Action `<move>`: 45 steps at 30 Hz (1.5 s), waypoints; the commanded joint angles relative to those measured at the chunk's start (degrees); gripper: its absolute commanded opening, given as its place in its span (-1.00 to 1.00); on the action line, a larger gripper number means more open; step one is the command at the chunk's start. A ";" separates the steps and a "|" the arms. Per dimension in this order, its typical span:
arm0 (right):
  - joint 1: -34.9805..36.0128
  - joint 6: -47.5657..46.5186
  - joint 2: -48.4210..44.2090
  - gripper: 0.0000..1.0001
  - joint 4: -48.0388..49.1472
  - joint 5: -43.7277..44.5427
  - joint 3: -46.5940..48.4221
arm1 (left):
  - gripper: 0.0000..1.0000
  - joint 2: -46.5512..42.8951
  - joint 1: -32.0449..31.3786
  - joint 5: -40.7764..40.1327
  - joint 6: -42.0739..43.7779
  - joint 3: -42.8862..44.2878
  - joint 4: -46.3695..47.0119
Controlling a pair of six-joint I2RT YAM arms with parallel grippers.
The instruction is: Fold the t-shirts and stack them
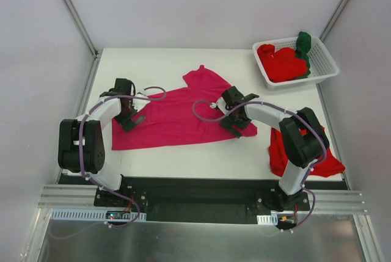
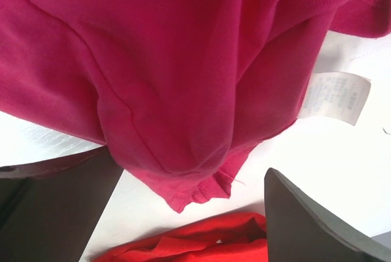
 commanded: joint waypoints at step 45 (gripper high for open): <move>0.64 4.43 4.35 0.93 -3.78 0.33 5.74 | 0.99 13.36 4.85 -3.46 7.31 14.67 2.21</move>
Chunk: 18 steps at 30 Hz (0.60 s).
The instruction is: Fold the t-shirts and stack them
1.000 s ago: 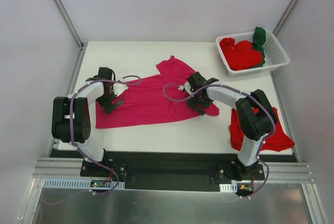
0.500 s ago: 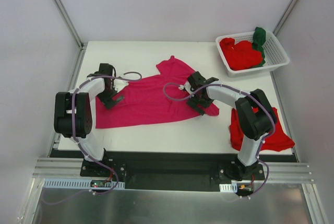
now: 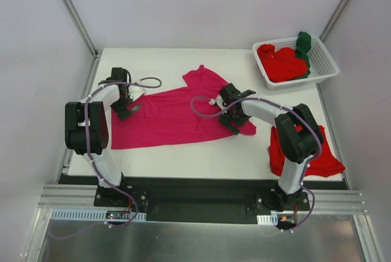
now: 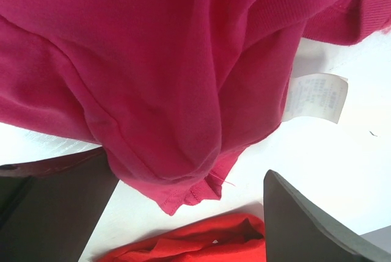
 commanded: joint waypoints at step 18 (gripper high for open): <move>1.48 2.95 -0.40 0.93 -4.88 -4.16 0.77 | 0.99 -0.83 -1.82 0.84 -5.55 12.91 -0.48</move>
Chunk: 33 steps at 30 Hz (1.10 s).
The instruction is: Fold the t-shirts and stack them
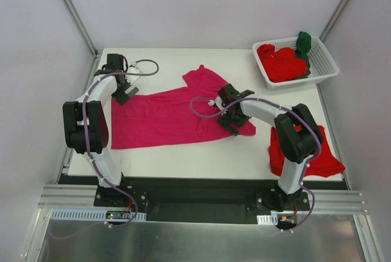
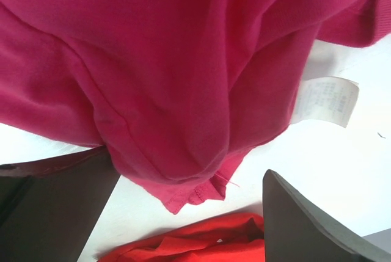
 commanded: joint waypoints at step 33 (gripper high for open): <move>-3.08 -6.27 7.20 0.94 -13.21 -35.98 18.72 | 0.99 -6.89 -8.44 23.09 -10.49 -12.04 -12.80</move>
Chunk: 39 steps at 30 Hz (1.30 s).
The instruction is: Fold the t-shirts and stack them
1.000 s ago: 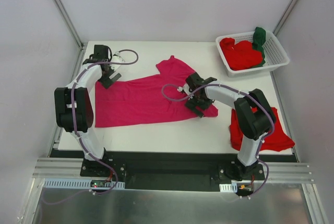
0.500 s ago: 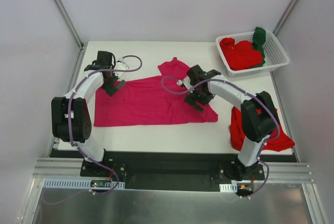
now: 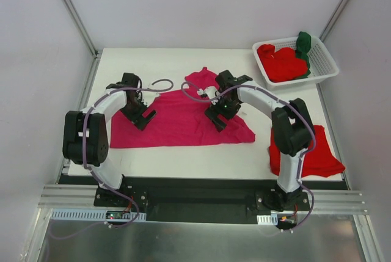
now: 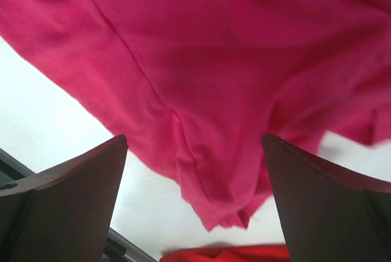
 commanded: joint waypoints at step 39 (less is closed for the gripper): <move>-2.13 -14.45 -9.85 0.93 1.47 -0.87 -8.55 | 0.99 -1.88 2.24 6.02 11.16 0.17 -9.38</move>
